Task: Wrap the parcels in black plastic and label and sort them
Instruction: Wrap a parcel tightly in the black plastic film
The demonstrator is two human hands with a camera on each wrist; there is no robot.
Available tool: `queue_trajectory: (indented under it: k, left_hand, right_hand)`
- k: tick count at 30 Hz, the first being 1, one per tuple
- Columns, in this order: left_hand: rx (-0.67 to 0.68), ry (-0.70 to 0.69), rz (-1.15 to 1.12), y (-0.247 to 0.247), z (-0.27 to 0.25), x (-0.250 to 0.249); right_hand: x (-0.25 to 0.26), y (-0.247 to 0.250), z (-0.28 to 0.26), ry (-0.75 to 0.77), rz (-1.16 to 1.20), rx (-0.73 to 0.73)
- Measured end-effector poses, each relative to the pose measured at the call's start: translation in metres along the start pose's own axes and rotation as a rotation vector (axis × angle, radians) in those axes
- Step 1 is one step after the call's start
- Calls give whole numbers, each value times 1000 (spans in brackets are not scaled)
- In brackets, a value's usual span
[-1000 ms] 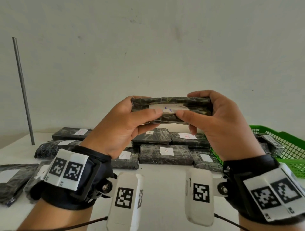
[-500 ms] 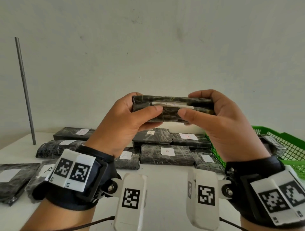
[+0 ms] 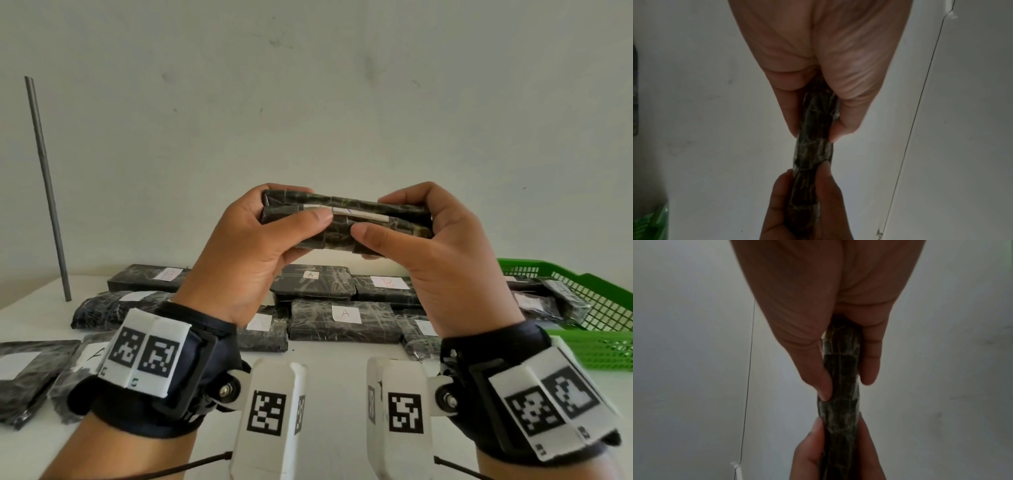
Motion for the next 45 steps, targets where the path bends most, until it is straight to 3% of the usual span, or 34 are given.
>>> queue_trajectory:
  k: [9, 13, 17, 21, 25, 29, 34, 38, 45]
  left_hand:
    - [41, 50, -70, -4, 0, 4]
    - [14, 74, -110, -3, 0, 4]
    - [73, 97, -119, -8, -2, 4]
    - [25, 81, -114, -5, -1, 4]
    - [62, 108, -189, -7, -1, 4]
    - [38, 101, -156, -6, 0, 3]
    - [40, 99, -161, -9, -2, 4]
    - [4, 66, -118, -7, 0, 5]
    - [-22, 52, -53, -6, 0, 7]
  right_hand:
    - [-3, 8, 1, -35, 52, 41]
    - [-9, 10, 2, -73, 165, 80]
    - [-12, 17, 4, -71, 212, 69]
    - [-11, 16, 3, -108, 429, 146]
    - [-11, 20, 5, -83, 450, 84]
    - [-7, 19, 3, -118, 522, 120]
    - [-9, 18, 4, -108, 411, 89]
    - [-8, 15, 5, -69, 150, 65]
    - [-13, 9, 3, -97, 91, 76]
Point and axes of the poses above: each hand's wrist, its own z-axis towards the middle knuckle, its own y-axis out of the back of the hand, x = y × z, the point moved 6 cm from there along z, towards the middle knuckle, and after that the axes turned 2 degrees about x, right-handed, at the moved point
